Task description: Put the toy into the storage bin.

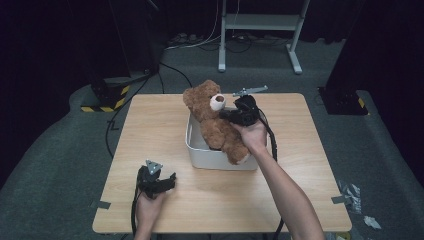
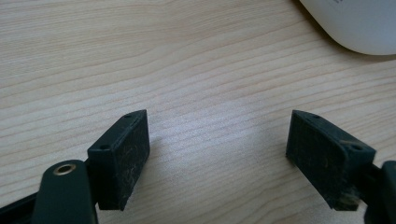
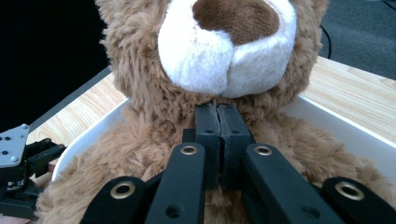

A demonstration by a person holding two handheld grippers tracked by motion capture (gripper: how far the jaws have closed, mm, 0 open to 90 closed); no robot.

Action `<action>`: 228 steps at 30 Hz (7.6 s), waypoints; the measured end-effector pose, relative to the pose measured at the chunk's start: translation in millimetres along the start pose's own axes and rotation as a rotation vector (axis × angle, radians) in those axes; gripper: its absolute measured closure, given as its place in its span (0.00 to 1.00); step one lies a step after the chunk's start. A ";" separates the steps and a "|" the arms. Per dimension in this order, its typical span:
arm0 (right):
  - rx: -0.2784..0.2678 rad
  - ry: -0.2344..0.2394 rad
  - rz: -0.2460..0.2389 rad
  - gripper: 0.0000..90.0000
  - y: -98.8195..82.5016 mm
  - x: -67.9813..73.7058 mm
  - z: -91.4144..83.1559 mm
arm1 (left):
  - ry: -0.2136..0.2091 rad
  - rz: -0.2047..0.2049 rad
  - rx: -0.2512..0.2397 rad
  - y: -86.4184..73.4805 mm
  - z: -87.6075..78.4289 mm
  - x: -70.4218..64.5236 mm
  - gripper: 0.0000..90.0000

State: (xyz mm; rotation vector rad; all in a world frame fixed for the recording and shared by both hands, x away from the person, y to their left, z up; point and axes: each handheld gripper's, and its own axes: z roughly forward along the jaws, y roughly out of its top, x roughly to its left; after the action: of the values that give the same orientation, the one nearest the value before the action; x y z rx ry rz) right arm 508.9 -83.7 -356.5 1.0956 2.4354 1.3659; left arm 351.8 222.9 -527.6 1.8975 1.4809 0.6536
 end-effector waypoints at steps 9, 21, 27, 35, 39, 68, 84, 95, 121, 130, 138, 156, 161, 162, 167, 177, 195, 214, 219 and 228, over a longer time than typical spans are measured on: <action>0.010 0.009 -0.007 0.98 -0.9 -0.1 -0.8 | 0.000 0.000 0.000 0.0 0.0 0.0 0.24; 0.031 0.022 0.005 0.98 -1.9 -4.0 -0.1 | 0.000 0.000 -0.001 -0.1 0.1 0.0 0.24; 0.046 0.034 0.011 0.98 -2.3 -6.2 0.4 | 0.000 0.000 -0.001 -0.1 0.1 0.0 0.24; 0.064 0.051 0.016 0.98 -2.8 -10.1 1.6 | 0.000 0.000 -0.001 -0.1 0.1 0.0 0.24; 0.071 0.055 0.020 0.98 -3.3 -11.5 1.7 | 0.000 0.000 -0.001 -0.1 0.1 0.0 0.24; 0.130 0.061 0.022 0.98 -18.4 -19.6 -2.5 | -0.002 0.000 -0.003 -0.2 0.2 -0.1 0.24; 0.040 0.015 0.075 0.53 -23.3 -27.8 -18.8 | 0.000 -0.003 -0.005 -0.2 0.2 -0.3 0.24; -0.028 -0.002 0.089 0.50 -33.6 -32.3 -31.9 | -0.001 0.001 -0.002 -0.2 0.1 0.0 0.24; -0.101 -0.020 0.071 0.44 -41.2 -26.1 -52.5 | -0.001 0.001 -0.002 -0.1 0.1 0.2 0.24; -0.141 -0.034 0.081 0.42 -47.5 -26.4 -64.6 | 0.000 -0.003 -0.004 -0.2 0.2 -0.1 0.24; -0.164 -0.048 0.090 0.37 -53.9 -26.2 -75.8 | 0.000 -0.005 -0.006 -0.2 0.3 -0.3 0.24; -0.224 -0.068 0.097 0.39 -70.5 -23.6 -104.6 | 0.000 -0.004 -0.005 -0.2 0.2 -0.2 0.24; -0.234 -0.074 0.108 0.39 -79.3 -25.2 -114.2 | -0.002 -0.004 -0.006 -0.2 0.3 -0.2 0.24; -0.239 -0.077 0.107 0.39 -80.6 -25.5 -115.2 | -0.002 -0.003 -0.005 -0.2 0.3 -0.2 0.24; -0.250 -0.089 0.107 0.39 -88.2 -25.3 -121.4 | -0.002 -0.003 -0.005 -0.2 0.3 -0.2 0.24; -0.270 -0.117 0.104 0.39 -100.3 -27.5 -131.7 | -0.003 -0.003 -0.006 -0.2 0.3 -0.2 0.24; -0.337 -0.093 0.082 0.40 -120.4 -27.2 -145.7 | -0.008 0.001 -0.008 -0.3 0.5 -0.4 0.24; -0.352 -0.118 0.113 0.41 -146.7 -33.5 -154.7 | -0.014 -0.004 -0.009 -0.4 0.7 -0.7 0.24; -0.345 -0.125 0.120 0.42 -153.5 -34.3 -156.9 | -0.014 -0.004 -0.009 -0.4 0.7 -0.8 0.24; -0.344 -0.149 0.133 0.42 -163.7 -35.0 -158.1 | -0.014 -0.004 -0.009 -0.4 0.7 -0.7 0.24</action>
State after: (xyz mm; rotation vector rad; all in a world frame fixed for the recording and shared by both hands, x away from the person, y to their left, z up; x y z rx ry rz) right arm 377.7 -267.4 -401.6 1.2332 1.9613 1.6025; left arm 351.8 222.1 -528.4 1.8884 1.4702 0.6431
